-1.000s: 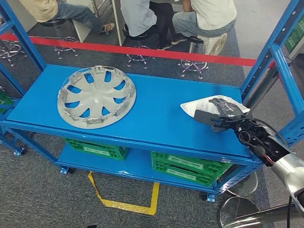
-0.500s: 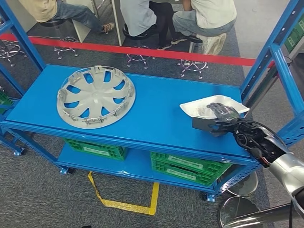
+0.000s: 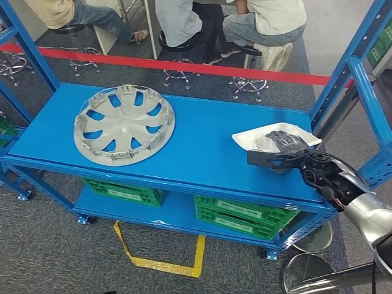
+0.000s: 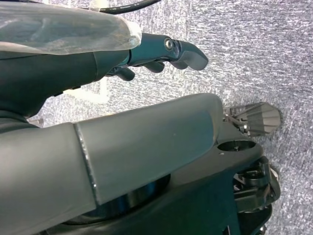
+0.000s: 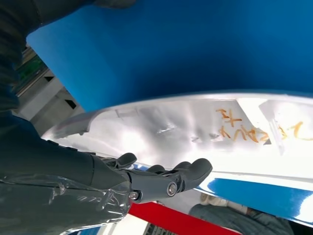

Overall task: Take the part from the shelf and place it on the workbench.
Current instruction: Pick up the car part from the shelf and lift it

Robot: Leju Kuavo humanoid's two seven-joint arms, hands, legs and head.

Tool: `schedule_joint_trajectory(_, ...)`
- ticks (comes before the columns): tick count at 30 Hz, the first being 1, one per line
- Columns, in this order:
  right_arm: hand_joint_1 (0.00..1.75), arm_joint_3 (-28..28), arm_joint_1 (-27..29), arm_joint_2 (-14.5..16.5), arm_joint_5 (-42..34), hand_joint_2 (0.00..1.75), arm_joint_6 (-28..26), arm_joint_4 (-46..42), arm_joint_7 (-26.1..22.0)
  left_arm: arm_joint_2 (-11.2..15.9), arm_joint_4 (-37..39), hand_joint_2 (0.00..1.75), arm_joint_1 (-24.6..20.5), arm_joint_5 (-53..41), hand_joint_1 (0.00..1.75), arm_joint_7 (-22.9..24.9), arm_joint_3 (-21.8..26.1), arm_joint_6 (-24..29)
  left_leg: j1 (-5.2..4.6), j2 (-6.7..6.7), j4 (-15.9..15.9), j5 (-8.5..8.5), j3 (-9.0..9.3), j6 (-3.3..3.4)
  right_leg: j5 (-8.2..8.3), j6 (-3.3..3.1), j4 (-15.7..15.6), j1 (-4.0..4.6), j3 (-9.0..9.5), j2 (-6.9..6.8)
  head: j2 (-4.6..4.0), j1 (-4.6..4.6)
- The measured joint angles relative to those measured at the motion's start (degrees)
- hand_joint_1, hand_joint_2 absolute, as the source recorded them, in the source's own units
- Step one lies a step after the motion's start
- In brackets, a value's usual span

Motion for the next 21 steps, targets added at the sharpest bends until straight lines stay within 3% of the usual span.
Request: schedule_joint_trajectory(21, 0.0, 2.6, -3.2, 2.0, 2.2, 1.75, -1.3, 3.4, -1.3, 0.7, 0.0, 0.0, 0.1, 0.1, 0.0, -0.2, 0.0, -0.1, 0.02, 0.01, 0.0, 0.0, 0.0, 0.0, -0.02, -0.02, 0.0, 0.03, 0.0, 0.01, 0.01, -0.03)
